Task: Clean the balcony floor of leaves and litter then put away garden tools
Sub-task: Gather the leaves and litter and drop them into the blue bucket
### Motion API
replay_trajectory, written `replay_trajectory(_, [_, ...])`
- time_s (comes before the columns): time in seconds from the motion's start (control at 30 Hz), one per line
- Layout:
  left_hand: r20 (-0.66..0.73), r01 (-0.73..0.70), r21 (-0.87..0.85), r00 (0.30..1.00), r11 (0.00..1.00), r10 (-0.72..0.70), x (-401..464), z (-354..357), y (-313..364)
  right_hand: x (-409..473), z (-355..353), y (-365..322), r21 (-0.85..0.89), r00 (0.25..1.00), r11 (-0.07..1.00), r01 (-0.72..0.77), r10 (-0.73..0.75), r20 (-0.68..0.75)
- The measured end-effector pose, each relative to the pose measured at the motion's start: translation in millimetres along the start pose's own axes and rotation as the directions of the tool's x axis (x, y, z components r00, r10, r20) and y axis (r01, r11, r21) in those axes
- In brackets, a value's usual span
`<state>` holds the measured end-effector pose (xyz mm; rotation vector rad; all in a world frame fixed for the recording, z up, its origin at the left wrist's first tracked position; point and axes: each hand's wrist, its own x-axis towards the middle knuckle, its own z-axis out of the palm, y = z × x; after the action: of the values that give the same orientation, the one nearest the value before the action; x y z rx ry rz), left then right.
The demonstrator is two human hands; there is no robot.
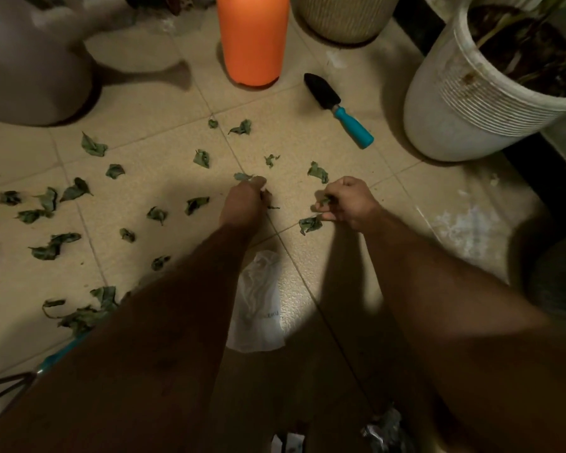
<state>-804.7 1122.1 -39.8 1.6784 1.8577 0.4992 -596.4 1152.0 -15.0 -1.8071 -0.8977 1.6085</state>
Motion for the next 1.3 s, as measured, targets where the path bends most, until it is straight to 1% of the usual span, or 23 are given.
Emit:
replay_trajectory(0.07, [0.093,-0.071,0.122,0.994,0.99,0.06,5.4,4.9,-5.8,2.1,-6.3,-1.0,-0.018,0.998,1.0,-0.007,0.008,0.055])
replay_trajectory(0.1, [0.133,-0.089,0.161,0.989,0.983,0.068,8.2,7.8,-8.7,2.6,-6.7,-1.4,-0.065,0.997,0.998,0.005,0.0,0.076])
replay_trajectory(0.17, [0.189,-0.106,0.181,0.979,0.978,0.071,10.5,12.7,-10.7,3.2,-4.4,-1.0,-0.204,0.994,0.978,0.045,-0.024,0.105])
replay_trajectory(0.2, [0.187,-0.105,0.179,0.98,0.978,0.071,10.3,13.7,-9.3,3.4,-2.7,-0.8,-0.289,0.994,0.955,0.063,-0.034,0.104])
replay_trajectory(0.3, [0.089,-0.1,0.166,0.992,0.981,0.086,9.7,16.3,-5.2,-0.4,1.9,5.1,-0.513,0.989,0.847,0.142,-0.105,0.101])
replay_trajectory(0.37, [0.03,-0.098,0.137,0.995,0.986,0.095,9.4,16.4,-3.9,-6.2,3.8,10.3,-0.674,0.984,0.718,0.175,-0.153,0.091])
replay_trajectory(0.43, [-0.028,-0.084,0.069,0.996,0.994,0.086,8.1,14.3,-1.1,-11.5,5.7,14.5,-0.797,0.979,0.572,0.196,-0.163,0.124])
replay_trajectory(0.5, [-0.082,-0.023,-0.053,0.996,0.998,0.019,9.3,11.1,0.5,-13.1,8.9,17.7,-0.85,0.976,0.479,0.219,-0.117,0.186])
replay_trajectory(0.57, [-0.094,0.095,-0.204,0.989,0.974,-0.116,11.8,7.0,1.3,-11.5,13.3,16.1,-0.856,0.97,0.457,0.24,-0.091,0.223])
replay_trajectory(0.6, [-0.078,0.143,-0.295,0.982,0.945,-0.173,13.5,5.1,0.7,-9.5,15.5,13.4,-0.854,0.969,0.459,0.246,-0.086,0.233])
replay_trajectory(0.67, [-0.067,0.179,-0.433,0.971,0.883,-0.23,16.1,2.6,-2.0,-4.9,20.5,5.9,-0.855,0.963,0.446,0.264,-0.08,0.256])
replay_trajectory(0.7, [-0.074,0.181,-0.457,0.968,0.871,-0.241,15.5,0.4,-2.1,-2.3,22.1,2.5,-0.86,0.963,0.436,0.266,-0.079,0.258])
replay_trajectory(0.73, [-0.089,0.18,-0.461,0.965,0.869,-0.247,14.2,-2.8,-1.8,0.8,23.6,-0.4,-0.86,0.963,0.436,0.265,-0.081,0.256])
replay_trajectory(0.77, [-0.116,0.176,-0.445,0.961,0.878,-0.251,13.0,-5.8,-1.7,2.0,24.7,-3.1,-0.848,0.964,0.461,0.261,-0.089,0.249])
replay_trajectory(0.83, [-0.188,0.166,-0.4,0.948,0.901,-0.258,11.8,-11.2,-3.2,2.8,25.8,-9.1,-0.768,0.968,0.591,0.248,-0.128,0.215])
replay_trajectory(0.93, [-0.245,0.163,-0.351,0.934,0.922,-0.259,8.9,-17.8,-7.5,2.8,28.2,-24.1,-0.519,0.972,0.822,0.234,-0.19,0.137])
replay_trajectory(1.0, [-0.253,0.159,-0.306,0.937,0.939,-0.241,6.6,-19.8,-8.3,6.2,26.3,-32.3,-0.371,0.977,0.904,0.212,-0.194,0.085])
replay_trajectory(1.13, [-0.29,0.185,-0.257,0.921,0.949,-0.259,1.7,-26.8,-9.5,19.3,20.9,-44.4,-0.244,0.981,0.956,0.164,-0.185,-0.062])
replay_trajectory(1.2, [-0.305,0.196,-0.227,0.916,0.954,-0.261,0.0,-30.0,-13.6,25.6,17.6,-48.4,-0.279,0.968,0.945,0.171,-0.214,-0.13])
replay_trajectory(1.27, [-0.31,0.211,-0.204,0.912,0.956,-0.267,-1.6,-33.2,-17.5,30.0,15.2,-48.1,-0.324,0.964,0.933,0.158,-0.217,-0.154])
replay_trajectory(1.3, [-0.311,0.215,-0.191,0.912,0.958,-0.267,-2.3,-34.4,-19.0,33.9,13.3,-44.3,-0.307,0.962,0.937,0.166,-0.222,-0.158])
